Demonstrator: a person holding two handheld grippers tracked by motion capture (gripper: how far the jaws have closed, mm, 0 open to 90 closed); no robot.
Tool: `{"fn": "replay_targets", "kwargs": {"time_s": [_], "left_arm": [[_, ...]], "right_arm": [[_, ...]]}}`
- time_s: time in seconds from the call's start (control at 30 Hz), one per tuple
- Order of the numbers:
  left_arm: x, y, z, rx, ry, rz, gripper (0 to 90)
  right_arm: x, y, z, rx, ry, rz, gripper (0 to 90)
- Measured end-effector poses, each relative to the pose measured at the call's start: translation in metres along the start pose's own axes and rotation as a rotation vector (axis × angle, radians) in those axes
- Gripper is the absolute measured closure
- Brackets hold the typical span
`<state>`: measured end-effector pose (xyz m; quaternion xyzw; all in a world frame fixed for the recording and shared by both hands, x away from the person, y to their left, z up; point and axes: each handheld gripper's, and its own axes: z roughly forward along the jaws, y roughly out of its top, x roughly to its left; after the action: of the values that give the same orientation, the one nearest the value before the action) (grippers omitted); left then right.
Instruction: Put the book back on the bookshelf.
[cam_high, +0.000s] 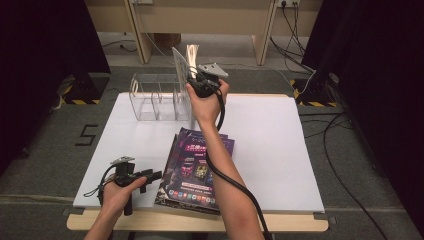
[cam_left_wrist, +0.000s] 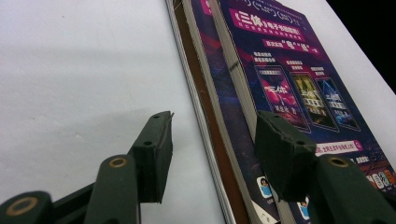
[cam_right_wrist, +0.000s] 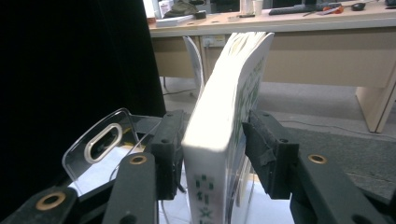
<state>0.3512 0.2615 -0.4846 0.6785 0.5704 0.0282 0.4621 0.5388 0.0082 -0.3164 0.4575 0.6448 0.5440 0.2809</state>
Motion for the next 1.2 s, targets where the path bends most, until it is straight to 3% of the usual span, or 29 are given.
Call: {"fn": "replay_targets", "kwargs": {"time_s": [0.7,1.2], "left_arm": [[-0.004,-0.001,0.001,-0.006,-0.003,0.008,45.9],[-0.006,-0.001,0.003,-0.001,-0.001,0.016,46.0]], "right_arm": [[-0.001,-0.010,-0.031,0.004,0.046,-0.003,57.2],[-0.012,-0.019,-0.051,0.011,0.060,-0.028,57.9]]}}
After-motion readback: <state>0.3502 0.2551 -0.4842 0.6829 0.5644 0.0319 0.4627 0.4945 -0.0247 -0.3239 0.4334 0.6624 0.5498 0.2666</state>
